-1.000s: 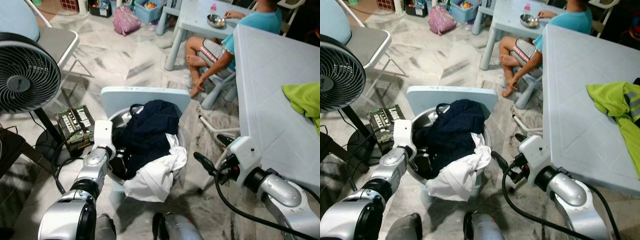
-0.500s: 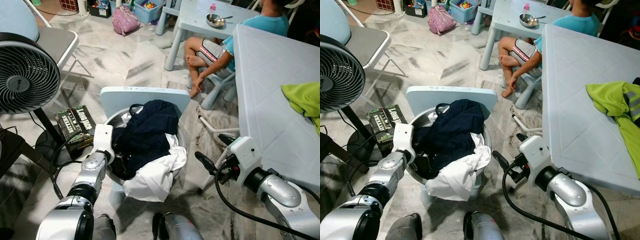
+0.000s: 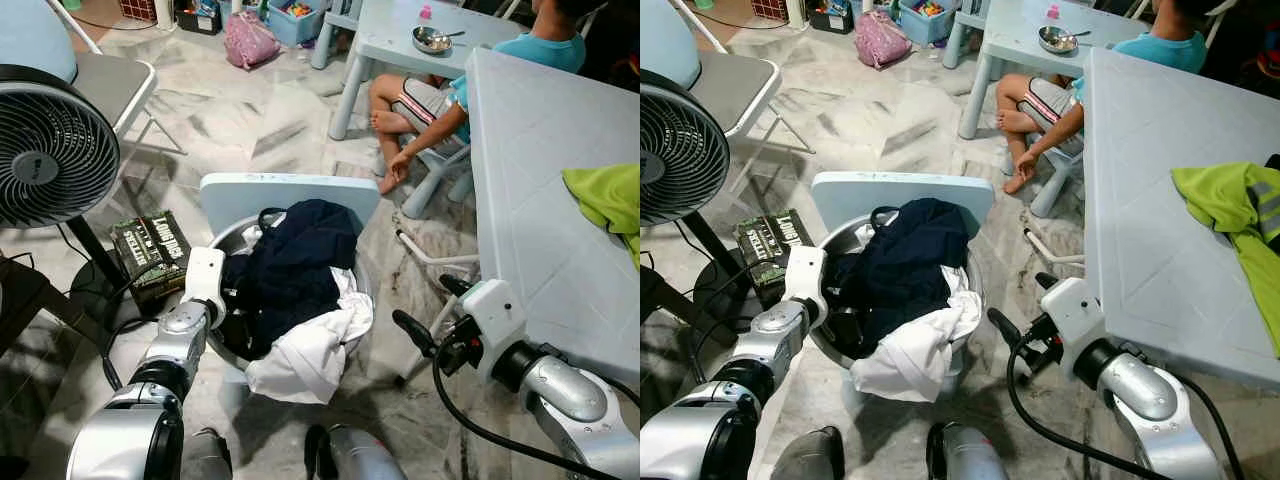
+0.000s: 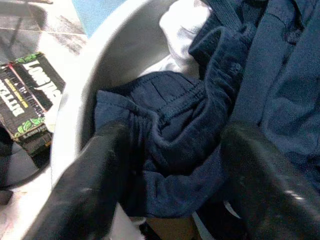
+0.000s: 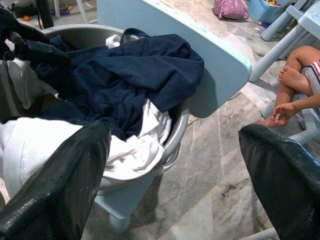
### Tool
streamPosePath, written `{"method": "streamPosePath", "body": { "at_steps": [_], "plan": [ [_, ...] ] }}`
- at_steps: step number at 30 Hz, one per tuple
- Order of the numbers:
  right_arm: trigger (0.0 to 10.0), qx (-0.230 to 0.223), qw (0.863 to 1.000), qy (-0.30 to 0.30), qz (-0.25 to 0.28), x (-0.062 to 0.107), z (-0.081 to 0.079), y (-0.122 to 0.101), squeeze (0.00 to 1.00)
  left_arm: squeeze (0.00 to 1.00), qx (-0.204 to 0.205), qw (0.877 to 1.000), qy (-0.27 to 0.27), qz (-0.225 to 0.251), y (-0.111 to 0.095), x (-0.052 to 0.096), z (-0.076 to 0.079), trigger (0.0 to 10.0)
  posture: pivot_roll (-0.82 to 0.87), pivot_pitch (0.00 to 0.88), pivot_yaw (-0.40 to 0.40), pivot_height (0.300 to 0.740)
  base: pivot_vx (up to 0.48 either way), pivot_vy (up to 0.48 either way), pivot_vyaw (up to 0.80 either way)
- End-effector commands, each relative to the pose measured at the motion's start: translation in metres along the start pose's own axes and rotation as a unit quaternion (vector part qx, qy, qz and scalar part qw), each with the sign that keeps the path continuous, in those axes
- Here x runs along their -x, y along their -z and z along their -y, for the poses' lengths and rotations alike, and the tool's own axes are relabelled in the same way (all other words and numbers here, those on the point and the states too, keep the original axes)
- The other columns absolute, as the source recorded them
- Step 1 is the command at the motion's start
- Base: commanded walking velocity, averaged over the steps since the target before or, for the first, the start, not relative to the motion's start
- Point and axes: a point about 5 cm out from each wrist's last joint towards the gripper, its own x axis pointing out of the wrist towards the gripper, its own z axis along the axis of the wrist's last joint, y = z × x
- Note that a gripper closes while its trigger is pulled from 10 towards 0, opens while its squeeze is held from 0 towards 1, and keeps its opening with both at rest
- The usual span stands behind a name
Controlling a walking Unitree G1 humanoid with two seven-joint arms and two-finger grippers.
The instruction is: Hang hanger
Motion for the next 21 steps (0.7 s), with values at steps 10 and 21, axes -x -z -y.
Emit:
{"method": "streamPosePath", "body": {
  "at_steps": [10, 21],
  "plan": [
    [10.0, 0.017, 1.0, 0.008, -0.015, 0.01, 0.007, -0.001, 0.0, 0.0, -0.023, 0.998, 0.044, -0.025, 0.003, -0.002, 0.009, 4.5, -0.29, 0.184, -0.161, 0.74, 0.0, 0.0, 0.0],
    [10.0, 0.024, 0.999, 0.009, -0.024, 0.019, 0.009, 0.0, 0.0, 0.0, -0.034, 0.998, 0.035, -0.033, 0.003, -0.003, 0.008, 0.0, -0.32, 0.197, -0.164, 0.74, 0.0, 0.0, 0.0]
  ]
}}
